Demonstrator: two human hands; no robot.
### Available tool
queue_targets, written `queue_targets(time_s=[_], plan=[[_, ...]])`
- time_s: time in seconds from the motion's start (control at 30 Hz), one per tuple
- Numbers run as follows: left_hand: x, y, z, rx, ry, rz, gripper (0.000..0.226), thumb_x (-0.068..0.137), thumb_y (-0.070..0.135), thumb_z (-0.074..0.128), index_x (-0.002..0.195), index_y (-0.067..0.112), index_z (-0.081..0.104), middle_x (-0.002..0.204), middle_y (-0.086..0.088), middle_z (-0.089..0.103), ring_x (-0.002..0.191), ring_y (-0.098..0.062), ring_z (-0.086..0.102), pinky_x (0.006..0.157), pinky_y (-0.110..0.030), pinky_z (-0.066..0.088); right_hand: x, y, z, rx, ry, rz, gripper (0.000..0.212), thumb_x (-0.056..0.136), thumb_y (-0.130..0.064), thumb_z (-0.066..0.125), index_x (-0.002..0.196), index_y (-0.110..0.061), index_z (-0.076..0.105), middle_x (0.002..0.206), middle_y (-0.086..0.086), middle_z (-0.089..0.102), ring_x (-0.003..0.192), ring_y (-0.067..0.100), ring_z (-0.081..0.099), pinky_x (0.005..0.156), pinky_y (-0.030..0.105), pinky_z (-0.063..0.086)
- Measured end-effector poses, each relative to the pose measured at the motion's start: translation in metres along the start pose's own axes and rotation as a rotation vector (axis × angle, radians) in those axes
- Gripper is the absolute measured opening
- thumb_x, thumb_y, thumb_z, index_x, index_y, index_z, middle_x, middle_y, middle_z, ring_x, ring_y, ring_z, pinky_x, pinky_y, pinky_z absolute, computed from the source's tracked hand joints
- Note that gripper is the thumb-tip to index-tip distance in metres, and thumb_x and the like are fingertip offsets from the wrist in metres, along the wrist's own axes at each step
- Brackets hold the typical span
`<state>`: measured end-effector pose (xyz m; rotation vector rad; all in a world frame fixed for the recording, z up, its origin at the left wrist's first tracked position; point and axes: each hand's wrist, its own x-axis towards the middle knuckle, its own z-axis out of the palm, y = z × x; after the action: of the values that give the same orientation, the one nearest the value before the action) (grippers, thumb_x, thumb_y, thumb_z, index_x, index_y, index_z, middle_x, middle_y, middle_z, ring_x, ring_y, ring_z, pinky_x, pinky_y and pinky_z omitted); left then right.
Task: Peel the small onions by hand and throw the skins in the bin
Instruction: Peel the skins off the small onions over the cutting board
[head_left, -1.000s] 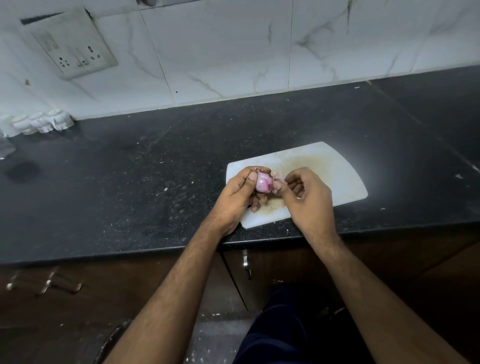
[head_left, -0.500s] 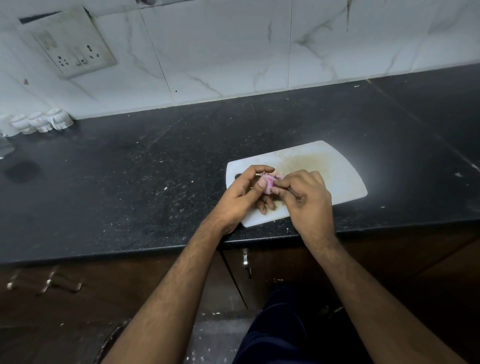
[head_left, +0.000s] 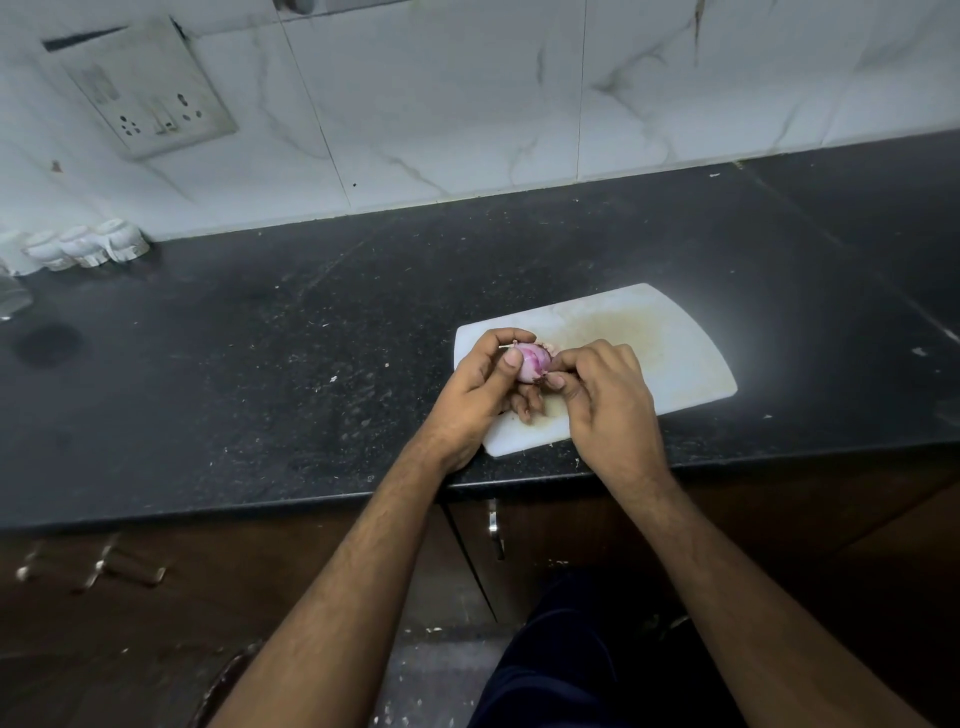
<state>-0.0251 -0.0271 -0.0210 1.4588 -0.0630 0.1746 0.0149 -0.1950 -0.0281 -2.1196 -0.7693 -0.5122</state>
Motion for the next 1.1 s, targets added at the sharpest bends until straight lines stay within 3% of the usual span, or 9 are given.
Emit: queue_targets(time_s=[0.1, 0.2, 0.3, 0.4, 0.53, 0.67, 0.83, 1.1], plan=[[0.001, -0.001, -0.002, -0.054, 0.038, -0.016, 0.027, 0.111, 0.021, 0.042, 0.133, 0.007, 0.05, 0.097, -0.011, 0.067, 0.07, -0.02, 0.061, 0.059, -0.028, 0.053, 0.003, 0.002, -0.001, 0.055, 0.037, 0.095, 0.018, 0.1, -0.028, 0.056, 0.104, -0.015, 0.067, 0.1, -0.01, 0.059, 0.097, 0.008, 0.045, 0.075, 0.011, 0.035], [0.001, -0.002, -0.002, -0.028, 0.026, -0.023, 0.028, 0.111, 0.02, 0.043, 0.135, 0.007, 0.05, 0.098, -0.011, 0.066, 0.072, -0.019, 0.059, 0.059, -0.027, 0.051, 0.005, 0.006, 0.001, 0.055, 0.009, 0.143, 0.013, 0.099, -0.017, 0.061, 0.107, -0.017, 0.07, 0.101, -0.009, 0.064, 0.098, 0.008, 0.048, 0.079, 0.02, 0.04], [0.001, -0.002, -0.001, -0.013, 0.032, -0.019, 0.031, 0.11, 0.02, 0.047, 0.137, 0.005, 0.05, 0.097, -0.009, 0.067, 0.071, -0.021, 0.057, 0.059, -0.028, 0.051, 0.006, 0.005, 0.003, 0.04, -0.047, 0.181, 0.027, 0.1, -0.01, 0.057, 0.12, -0.021, 0.07, 0.106, -0.008, 0.068, 0.1, 0.006, 0.052, 0.084, 0.022, 0.046], [0.001, -0.001, -0.001, 0.016, 0.033, -0.009, 0.035, 0.105, 0.022, 0.055, 0.135, 0.005, 0.051, 0.098, -0.012, 0.065, 0.07, -0.021, 0.055, 0.059, -0.028, 0.051, 0.004, 0.003, 0.002, 0.065, -0.004, 0.233, 0.017, 0.101, -0.021, 0.059, 0.116, -0.024, 0.065, 0.095, -0.005, 0.069, 0.086, 0.01, 0.063, 0.075, 0.029, 0.056], [0.001, -0.003, -0.001, 0.031, 0.014, 0.01, 0.028, 0.105, 0.013, 0.058, 0.132, 0.004, 0.053, 0.101, -0.011, 0.064, 0.067, -0.019, 0.053, 0.056, -0.028, 0.048, 0.004, 0.0, -0.002, 0.121, 0.085, 0.19, 0.012, 0.096, -0.027, 0.068, 0.1, -0.019, 0.062, 0.092, -0.008, 0.061, 0.083, 0.01, 0.055, 0.068, 0.018, 0.047], [0.001, -0.001, 0.0, 0.058, 0.009, 0.02, 0.027, 0.102, 0.009, 0.062, 0.129, 0.004, 0.057, 0.102, -0.007, 0.065, 0.064, -0.015, 0.052, 0.055, -0.025, 0.047, 0.004, 0.002, -0.004, 0.228, 0.1, 0.106, 0.016, 0.102, -0.021, 0.058, 0.113, -0.014, 0.068, 0.104, -0.006, 0.065, 0.095, 0.013, 0.062, 0.078, 0.031, 0.055], [0.0, 0.001, 0.002, 0.068, -0.005, 0.033, 0.03, 0.096, 0.007, 0.07, 0.125, 0.002, 0.061, 0.108, -0.008, 0.065, 0.065, -0.015, 0.051, 0.052, -0.024, 0.045, 0.003, 0.0, -0.004, 0.228, 0.057, 0.071, 0.011, 0.094, -0.021, 0.071, 0.104, -0.016, 0.072, 0.1, -0.007, 0.065, 0.09, 0.011, 0.06, 0.075, 0.023, 0.052], [0.0, 0.0, 0.001, 0.098, -0.006, 0.032, 0.032, 0.095, 0.0, 0.071, 0.124, -0.001, 0.06, 0.114, -0.008, 0.066, 0.062, -0.014, 0.05, 0.051, -0.024, 0.046, 0.006, 0.0, -0.007, 0.24, 0.01, 0.11, 0.012, 0.088, -0.023, 0.077, 0.099, -0.021, 0.074, 0.094, -0.015, 0.065, 0.092, 0.008, 0.056, 0.075, 0.013, 0.047]])
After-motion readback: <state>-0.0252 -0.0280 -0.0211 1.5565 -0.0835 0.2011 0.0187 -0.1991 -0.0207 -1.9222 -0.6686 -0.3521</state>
